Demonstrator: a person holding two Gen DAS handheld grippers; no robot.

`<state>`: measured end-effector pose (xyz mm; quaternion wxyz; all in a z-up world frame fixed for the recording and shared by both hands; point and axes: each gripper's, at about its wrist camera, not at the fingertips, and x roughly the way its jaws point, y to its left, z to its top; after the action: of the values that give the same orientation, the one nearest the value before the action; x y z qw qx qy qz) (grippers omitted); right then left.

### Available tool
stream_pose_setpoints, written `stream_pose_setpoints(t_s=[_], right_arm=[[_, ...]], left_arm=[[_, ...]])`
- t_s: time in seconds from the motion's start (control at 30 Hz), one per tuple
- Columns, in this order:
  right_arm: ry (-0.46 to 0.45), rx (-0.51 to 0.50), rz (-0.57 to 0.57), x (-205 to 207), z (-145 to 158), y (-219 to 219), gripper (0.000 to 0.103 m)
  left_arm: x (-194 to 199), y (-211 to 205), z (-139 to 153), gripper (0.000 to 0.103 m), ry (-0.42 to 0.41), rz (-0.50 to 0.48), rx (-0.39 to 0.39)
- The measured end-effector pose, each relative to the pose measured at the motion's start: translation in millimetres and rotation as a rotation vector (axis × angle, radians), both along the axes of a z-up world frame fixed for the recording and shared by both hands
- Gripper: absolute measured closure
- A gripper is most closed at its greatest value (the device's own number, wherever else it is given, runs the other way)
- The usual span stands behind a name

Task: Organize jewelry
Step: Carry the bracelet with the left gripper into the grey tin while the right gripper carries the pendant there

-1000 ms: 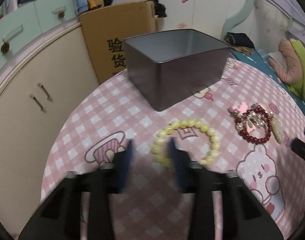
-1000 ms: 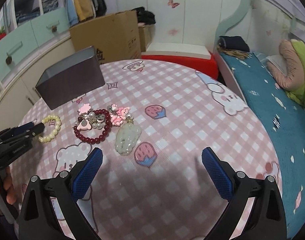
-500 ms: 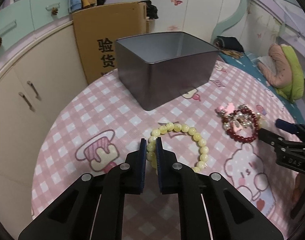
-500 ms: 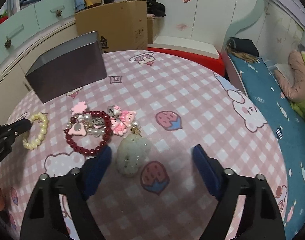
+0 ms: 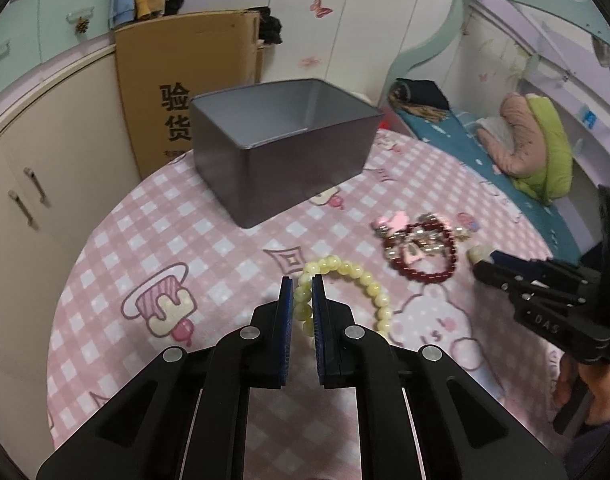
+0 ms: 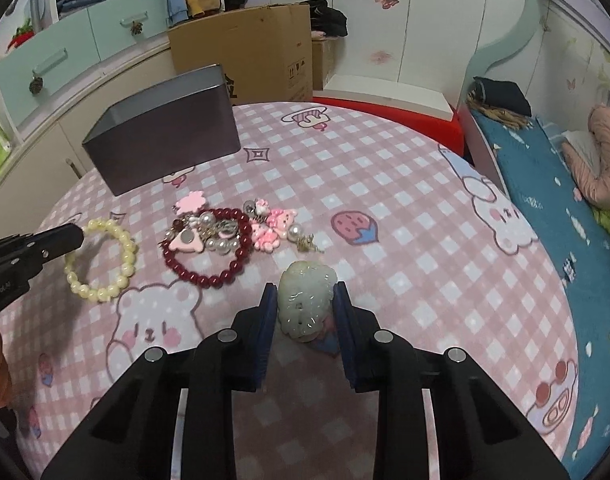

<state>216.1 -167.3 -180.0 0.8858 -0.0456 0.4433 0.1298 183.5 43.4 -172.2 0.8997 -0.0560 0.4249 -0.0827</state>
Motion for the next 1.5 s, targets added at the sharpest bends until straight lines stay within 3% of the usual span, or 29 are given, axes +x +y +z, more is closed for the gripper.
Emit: stream_pose_setpoints(t_s=[0.33, 0.5, 0.77, 0.9, 1.07, 1.2, 1.5], right_arm=[[-0.069, 0.065, 0.023, -21, 42, -7, 0.075], [-0.092, 0.107, 0.056, -15, 58, 3, 0.075], [-0.113, 0.171, 0.115, 21, 88, 40, 0.075], [-0.124, 0.196, 0.129, 46, 102, 61, 0.075], [-0.106, 0.190, 0.147, 79, 105, 92, 0.075], [-0.062, 0.176, 0.149, 104, 93, 116, 0.075], [0.041, 0.136, 0.148, 137, 55, 140, 0.075]], left_arm=[[-8, 5, 41, 0.093, -0.053, -0.086, -0.103], [-4, 9, 61, 0.093, -0.086, -0.104, -0.110], [29, 9, 114, 0.093, -0.165, -0.125, -0.075], [64, 13, 129, 0.093, -0.158, -0.119, -0.072], [108, 16, 125, 0.093, -0.113, -0.074, -0.031], [138, 19, 102, 0.093, -0.040, -0.051, 0.002], [157, 35, 58, 0.093, 0.041, -0.053, -0.035]])
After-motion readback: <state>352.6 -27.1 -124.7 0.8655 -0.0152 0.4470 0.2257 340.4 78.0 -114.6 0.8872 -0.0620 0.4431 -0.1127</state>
